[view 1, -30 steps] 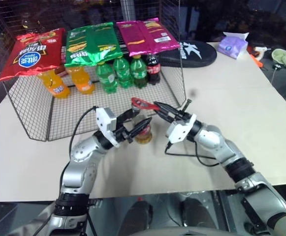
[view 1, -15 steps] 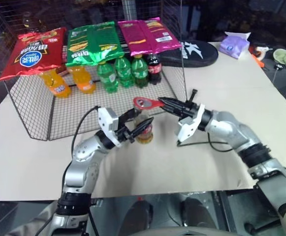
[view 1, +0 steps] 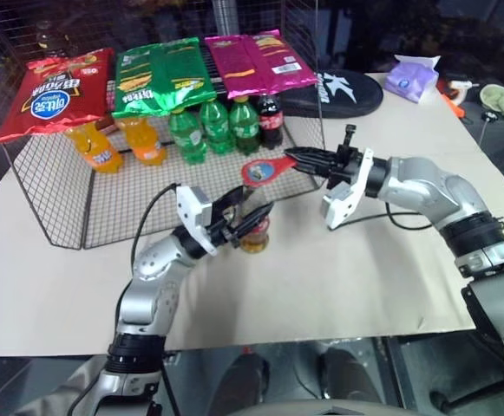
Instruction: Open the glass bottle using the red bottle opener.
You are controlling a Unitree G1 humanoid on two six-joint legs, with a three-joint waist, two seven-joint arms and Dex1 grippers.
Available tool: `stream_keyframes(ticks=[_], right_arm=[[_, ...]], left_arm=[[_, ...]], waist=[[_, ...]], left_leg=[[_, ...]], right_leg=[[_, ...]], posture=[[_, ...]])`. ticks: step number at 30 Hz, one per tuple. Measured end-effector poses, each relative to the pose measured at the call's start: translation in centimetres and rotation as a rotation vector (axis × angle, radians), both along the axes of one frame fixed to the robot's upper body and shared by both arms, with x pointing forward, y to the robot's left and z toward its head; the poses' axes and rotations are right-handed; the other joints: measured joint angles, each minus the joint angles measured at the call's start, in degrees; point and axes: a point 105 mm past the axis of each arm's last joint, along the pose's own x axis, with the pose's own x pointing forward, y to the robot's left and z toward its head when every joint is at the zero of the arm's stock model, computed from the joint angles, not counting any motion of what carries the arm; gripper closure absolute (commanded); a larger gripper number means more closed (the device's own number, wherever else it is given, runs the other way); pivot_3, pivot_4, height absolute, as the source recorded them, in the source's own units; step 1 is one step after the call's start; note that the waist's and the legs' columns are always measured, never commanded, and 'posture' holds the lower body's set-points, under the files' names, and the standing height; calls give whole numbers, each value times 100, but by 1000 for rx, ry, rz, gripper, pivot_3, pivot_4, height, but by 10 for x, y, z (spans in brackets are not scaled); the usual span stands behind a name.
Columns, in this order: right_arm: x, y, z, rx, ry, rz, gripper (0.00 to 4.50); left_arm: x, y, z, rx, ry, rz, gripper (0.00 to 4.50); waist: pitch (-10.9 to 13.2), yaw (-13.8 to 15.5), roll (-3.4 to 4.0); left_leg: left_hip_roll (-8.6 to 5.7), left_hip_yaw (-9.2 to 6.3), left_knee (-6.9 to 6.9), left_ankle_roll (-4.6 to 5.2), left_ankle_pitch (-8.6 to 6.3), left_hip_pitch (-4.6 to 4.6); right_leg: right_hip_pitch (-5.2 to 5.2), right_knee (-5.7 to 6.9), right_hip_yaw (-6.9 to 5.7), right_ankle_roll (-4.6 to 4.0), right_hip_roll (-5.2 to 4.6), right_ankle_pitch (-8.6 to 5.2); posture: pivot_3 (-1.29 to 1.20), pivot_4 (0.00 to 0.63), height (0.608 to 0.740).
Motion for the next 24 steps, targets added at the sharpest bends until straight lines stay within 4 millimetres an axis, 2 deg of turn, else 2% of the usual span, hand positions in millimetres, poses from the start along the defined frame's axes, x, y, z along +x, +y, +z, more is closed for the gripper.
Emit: stream_keyframes(ticks=[9,11,12,14,21,24], right_arm=[[11,-27,0,354,246,-113,4500],[12,-29,-5,383,287,-131,4500],[12,-30,-7,391,303,-141,4500],[11,-32,-10,425,331,-156,4500],[8,-29,-18,412,343,-169,4500],[9,-30,-25,418,405,-178,4500]], left_arm=[[-2,1,0,2,-9,4,2265],[-2,2,0,2,-10,6,1257],[-2,2,-2,6,-4,10,1037],[-2,5,-9,13,25,22,150],[-2,7,-11,27,32,34,68],[-2,7,-11,29,33,30,68]], waist=[[4,-4,0],[4,-5,1],[4,-4,1],[10,-14,2],[14,-13,2],[15,-11,1]], left_leg=[[3,-2,-3,1,0,-3],[3,-1,-3,1,0,-3],[3,-1,-3,1,0,-3],[3,0,-3,1,0,-17],[3,-1,-4,0,0,-37],[2,-1,-4,0,0,-37]], right_leg=[[-1,-2,0,0,-2,0],[-1,-2,0,0,-2,0],[-2,-2,0,0,-2,0],[-17,-1,2,0,-1,0],[-35,-6,0,0,-1,0],[-34,-7,-1,0,-2,0]], posture=[[0,150,740],[0,150,740],[0,150,740],[0,150,740],[0,150,740],[0,150,740]])
